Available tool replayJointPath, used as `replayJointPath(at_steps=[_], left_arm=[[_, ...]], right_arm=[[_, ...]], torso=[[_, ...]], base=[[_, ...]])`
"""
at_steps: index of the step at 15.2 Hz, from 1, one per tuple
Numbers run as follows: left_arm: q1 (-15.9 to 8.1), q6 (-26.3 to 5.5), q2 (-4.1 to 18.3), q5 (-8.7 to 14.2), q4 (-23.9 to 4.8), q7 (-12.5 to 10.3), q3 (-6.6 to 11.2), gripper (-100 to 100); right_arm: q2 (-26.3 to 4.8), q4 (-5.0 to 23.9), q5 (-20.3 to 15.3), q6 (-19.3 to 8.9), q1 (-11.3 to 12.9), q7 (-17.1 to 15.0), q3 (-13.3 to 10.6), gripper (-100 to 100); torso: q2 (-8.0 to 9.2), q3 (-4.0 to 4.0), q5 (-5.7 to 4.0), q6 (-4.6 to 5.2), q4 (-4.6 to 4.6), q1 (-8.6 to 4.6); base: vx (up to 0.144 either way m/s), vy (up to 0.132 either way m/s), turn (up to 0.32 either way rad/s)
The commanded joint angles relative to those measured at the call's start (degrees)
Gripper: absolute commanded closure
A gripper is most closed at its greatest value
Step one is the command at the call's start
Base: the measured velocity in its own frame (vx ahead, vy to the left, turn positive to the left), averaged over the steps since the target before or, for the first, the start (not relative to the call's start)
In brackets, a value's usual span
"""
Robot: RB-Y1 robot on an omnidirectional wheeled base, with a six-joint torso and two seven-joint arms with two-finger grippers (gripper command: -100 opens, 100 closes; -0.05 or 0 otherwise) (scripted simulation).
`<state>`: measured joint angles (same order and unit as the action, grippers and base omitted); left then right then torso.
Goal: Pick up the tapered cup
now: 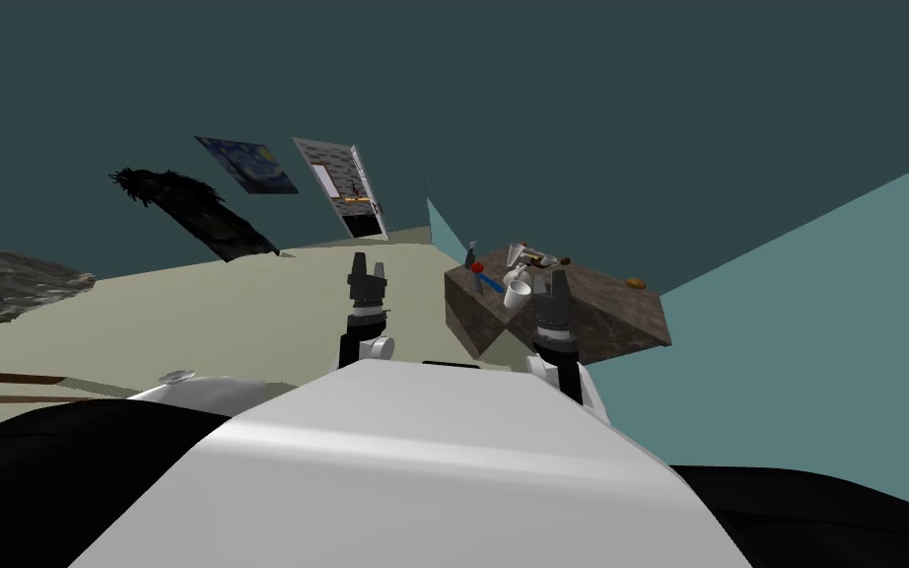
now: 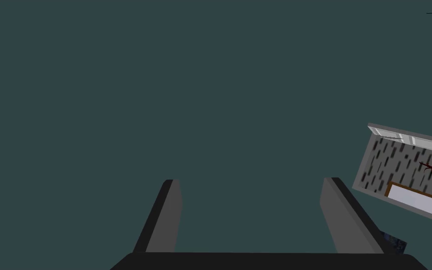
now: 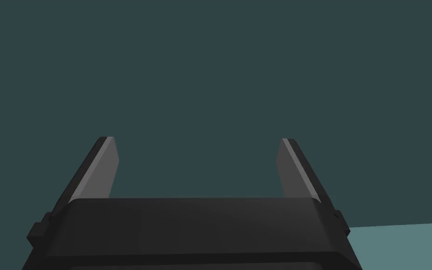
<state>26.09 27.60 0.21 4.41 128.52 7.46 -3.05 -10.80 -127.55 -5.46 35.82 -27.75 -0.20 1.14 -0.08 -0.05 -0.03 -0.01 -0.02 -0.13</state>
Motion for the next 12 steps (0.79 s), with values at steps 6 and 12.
replayJointPath(at_steps=[6,12], left_arm=[[0.0,0.0,0.0,0.0,0.0,0.0,0.00,0],[0.0,0.0,0.0,0.0,0.0,0.0,0.00,0]], right_arm=[[-8.7,4.4,-3.1,0.7,0.5,0.9,1.0,-100],[-16.0,7.2,-5.1,1.2,0.7,1.4,1.6,-100]], torso=[[-0.04,-0.02,-0.01,0.00,-0.01,-0.03],[-0.03,-0.02,0.00,0.00,-0.01,0.01]], base=[[0.023,-0.026,0.056],[0.024,-0.022,0.059]])
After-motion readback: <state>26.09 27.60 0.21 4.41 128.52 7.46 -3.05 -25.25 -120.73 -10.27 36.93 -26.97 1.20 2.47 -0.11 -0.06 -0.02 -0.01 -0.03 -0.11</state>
